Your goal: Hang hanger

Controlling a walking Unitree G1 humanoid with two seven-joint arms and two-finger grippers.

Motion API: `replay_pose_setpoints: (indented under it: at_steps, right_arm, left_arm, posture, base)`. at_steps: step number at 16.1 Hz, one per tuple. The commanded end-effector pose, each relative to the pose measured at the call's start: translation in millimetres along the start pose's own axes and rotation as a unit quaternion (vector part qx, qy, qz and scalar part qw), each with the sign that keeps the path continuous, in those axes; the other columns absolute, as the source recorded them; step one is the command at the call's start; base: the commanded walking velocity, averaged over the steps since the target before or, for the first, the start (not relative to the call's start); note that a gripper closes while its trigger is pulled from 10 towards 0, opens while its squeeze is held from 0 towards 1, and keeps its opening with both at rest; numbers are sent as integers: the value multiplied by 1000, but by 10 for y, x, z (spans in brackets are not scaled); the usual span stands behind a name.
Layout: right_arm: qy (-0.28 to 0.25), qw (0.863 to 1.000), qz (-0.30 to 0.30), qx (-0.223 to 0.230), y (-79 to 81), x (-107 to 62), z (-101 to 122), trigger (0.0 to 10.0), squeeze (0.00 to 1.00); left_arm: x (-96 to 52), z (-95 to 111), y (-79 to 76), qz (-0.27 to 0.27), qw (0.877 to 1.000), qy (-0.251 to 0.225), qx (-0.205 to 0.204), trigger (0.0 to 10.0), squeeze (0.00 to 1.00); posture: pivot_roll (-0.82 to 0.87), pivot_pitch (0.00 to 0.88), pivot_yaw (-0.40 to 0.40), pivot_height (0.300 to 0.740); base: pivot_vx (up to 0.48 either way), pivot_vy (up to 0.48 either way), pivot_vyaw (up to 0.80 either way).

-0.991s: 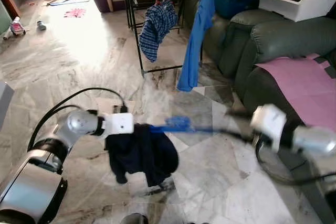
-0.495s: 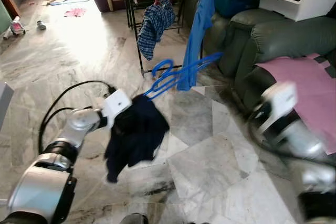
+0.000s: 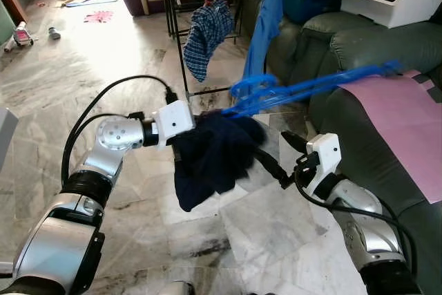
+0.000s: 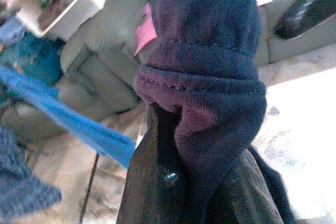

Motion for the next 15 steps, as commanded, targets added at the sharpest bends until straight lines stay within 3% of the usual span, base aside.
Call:
replay_pose_setpoints:
  at_steps: [1,2,3,4,5,7,8,11,12,14,15]
  right_arm:
    - [0,1000,2,-9,-29,39,31,10000,1000]
    - [1,1000,2,-11,-35,50,31,10000,1000]
    - [0,1000,1,-12,-41,61,32,10000,906]
    - [-3,1000,3,-14,-37,85,38,10000,263]
    - [-3,1000,4,-13,-32,93,28,10000,184]
    - [-6,1000,1,-5,-37,87,9,10000,106]
    - [-1,1000,5,-1,-27,80,-12,10000,0]
    - [60,998,8,7,-2,39,-251,10000,0]
    - [108,994,-3,4,6,11,-422,10000,0]
    - [129,991,-17,11,8,12,-494,10000,0]
    - [137,990,-26,15,-1,11,-529,5255,0]
  left_arm:
    - [-5,155,58,-10,999,-13,41,0,0]
    - [-2,191,68,-11,999,-20,43,0,0]
    - [-3,225,68,-16,998,-23,50,0,0]
    - [-6,279,72,-24,997,-26,66,0,0]
    - [-6,305,68,-27,996,-29,78,0,0]
    - [19,388,73,-28,995,-46,82,0,0]
    - [25,415,78,-28,994,-49,92,0,0]
    - [79,620,62,-37,990,-93,99,0,0]
    - [85,813,45,-46,985,-141,88,0,0]
    - [69,923,41,-51,982,-165,82,0,0]
    - [53,992,41,-54,980,-178,75,0,0]
  posture:
    - [38,94,-2,740]
    - [39,92,-3,740]
    - [40,92,-3,740]
    - [42,91,-2,740]
    - [42,91,-2,740]
    - [42,91,0,740]
    - [39,91,0,740]
    - [39,90,-3,740]
    - [42,89,-6,740]
    - [48,88,-9,740]
    - [49,89,-11,740]
  base:
    - [0,0,0]
    - [0,0,0]
    - [0,0,0]
    - [0,0,0]
    - [0,0,0]
    - [0,0,0]
    - [0,0,0]
    - [0,0,0]
    - [0,0,0]
    - [0,0,0]
    - [0,0,0]
Point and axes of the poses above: a point about 5 cm out from each wrist's last joint towards the gripper, its own x axis pointing out of the wrist towards the gripper, its own z axis along the axis of the wrist's last joint, y = z × x, the point moved 1 cm from there along x, pointing out of the wrist towards the gripper, and after that the axes turned 13 degrees about -x, right-handed, at the moved point
